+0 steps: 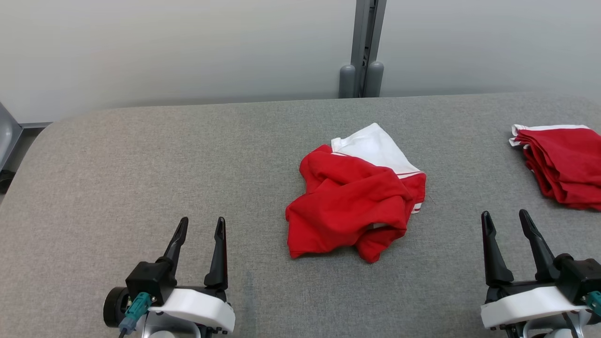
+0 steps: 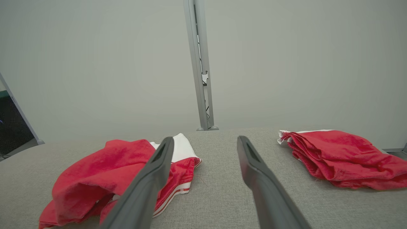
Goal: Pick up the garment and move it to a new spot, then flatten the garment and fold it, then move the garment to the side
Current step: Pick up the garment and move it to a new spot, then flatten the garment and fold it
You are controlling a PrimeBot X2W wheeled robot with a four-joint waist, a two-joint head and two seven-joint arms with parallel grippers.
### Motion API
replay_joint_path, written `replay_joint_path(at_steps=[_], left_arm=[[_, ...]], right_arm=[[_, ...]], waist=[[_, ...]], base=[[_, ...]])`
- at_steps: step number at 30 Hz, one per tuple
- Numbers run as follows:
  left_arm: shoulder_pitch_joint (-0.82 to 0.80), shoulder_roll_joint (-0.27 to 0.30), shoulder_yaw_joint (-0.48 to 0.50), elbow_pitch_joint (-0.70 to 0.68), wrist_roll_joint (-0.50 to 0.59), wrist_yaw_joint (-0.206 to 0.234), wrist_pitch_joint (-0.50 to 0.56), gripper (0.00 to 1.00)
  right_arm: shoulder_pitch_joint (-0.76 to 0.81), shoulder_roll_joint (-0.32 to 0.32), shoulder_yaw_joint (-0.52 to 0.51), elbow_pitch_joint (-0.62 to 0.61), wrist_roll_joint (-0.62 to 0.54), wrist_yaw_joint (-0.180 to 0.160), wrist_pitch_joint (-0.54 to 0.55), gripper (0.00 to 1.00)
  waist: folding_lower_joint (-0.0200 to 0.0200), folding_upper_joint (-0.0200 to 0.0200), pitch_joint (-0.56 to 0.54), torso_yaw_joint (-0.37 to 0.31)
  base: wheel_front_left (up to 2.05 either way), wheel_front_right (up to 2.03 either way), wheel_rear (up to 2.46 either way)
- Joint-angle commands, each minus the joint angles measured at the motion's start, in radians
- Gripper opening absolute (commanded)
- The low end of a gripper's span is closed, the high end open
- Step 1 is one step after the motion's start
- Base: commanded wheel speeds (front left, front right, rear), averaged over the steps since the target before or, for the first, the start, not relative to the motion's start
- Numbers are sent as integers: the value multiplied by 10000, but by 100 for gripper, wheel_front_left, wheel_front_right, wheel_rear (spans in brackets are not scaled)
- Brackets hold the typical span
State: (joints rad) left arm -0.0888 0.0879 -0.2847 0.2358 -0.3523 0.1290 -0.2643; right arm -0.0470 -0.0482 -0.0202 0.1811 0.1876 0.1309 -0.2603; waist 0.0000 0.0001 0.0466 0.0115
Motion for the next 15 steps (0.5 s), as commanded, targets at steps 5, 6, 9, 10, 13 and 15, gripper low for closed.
replay_joint_path(at_steps=[5, 6, 9, 10, 13, 15], left_arm=[[3, -79, 279, 97, 262, -222, 2, 100], [0, -106, 323, 115, 321, -251, 1, 100], [-22, -169, 421, 173, 393, -346, 1, 100], [-32, -189, 443, 191, 422, -394, 1, 100], [-55, -225, 517, 240, 499, -451, 1, 100], [-65, -252, 557, 281, 547, -497, 1, 100]], right_arm=[[-13, -48, -6, 29, -60, -3, -73, 100], [-13, -48, -6, 47, -71, -3, -73, 100], [-27, -48, -26, 96, -98, -3, -74, 100], [-34, -48, -27, 106, -103, -3, -74, 100], [-53, -48, -39, 110, -112, -1, -74, 100], [-59, -48, -46, 105, -123, -3, -74, 100]], waist=[[0, -1, -7, -15], [0, -1, -7, -15], [0, -1, -4, -8], [0, -1, -1, -4], [0, -1, 6, 8], [0, -1, 11, 16]], base=[[0, 0, 0], [0, 0, 0], [0, 0, 0], [0, 0, 0], [0, 0, 0], [0, 0, 0]])
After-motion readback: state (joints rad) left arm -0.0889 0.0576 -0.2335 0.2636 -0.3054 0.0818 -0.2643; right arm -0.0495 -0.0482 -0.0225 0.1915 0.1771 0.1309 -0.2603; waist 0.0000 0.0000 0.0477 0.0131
